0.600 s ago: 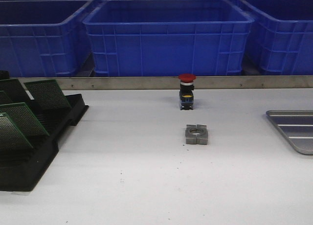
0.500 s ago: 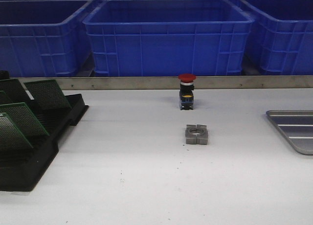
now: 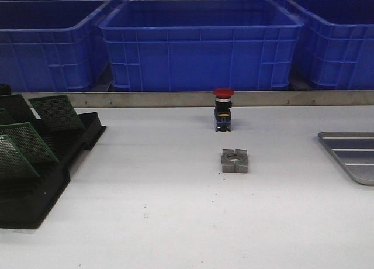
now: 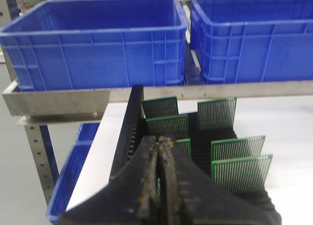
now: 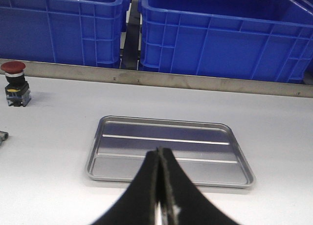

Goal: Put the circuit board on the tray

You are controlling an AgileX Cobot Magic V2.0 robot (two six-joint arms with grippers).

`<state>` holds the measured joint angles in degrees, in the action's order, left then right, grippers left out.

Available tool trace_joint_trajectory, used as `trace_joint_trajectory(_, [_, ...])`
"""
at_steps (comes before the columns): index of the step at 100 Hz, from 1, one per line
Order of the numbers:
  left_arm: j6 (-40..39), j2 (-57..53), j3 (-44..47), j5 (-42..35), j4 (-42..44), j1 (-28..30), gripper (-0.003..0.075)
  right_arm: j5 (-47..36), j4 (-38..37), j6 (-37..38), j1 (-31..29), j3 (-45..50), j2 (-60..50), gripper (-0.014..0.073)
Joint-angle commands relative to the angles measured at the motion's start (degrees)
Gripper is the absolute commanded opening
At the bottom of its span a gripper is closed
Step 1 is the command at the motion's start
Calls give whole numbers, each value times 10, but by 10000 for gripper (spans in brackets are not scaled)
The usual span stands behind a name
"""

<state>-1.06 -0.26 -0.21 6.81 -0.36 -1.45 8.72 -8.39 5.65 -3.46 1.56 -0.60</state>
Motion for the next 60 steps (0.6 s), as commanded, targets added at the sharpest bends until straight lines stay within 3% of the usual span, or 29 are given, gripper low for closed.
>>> trace_joint_trajectory(1, [-5, -19, 17, -68, -1, 1, -17, -40, -6, 1, -4, 1, -11, -59])
trace_joint_trajectory(30, [-4, -19, 4, -85, -1, 2, -17, -40, -6, 1, -4, 1, -11, -59])
trace_joint_trajectory(60, [-4, 41, -154, 104, 14, 3, -18, -40, -6, 1, -4, 1, -11, -59])
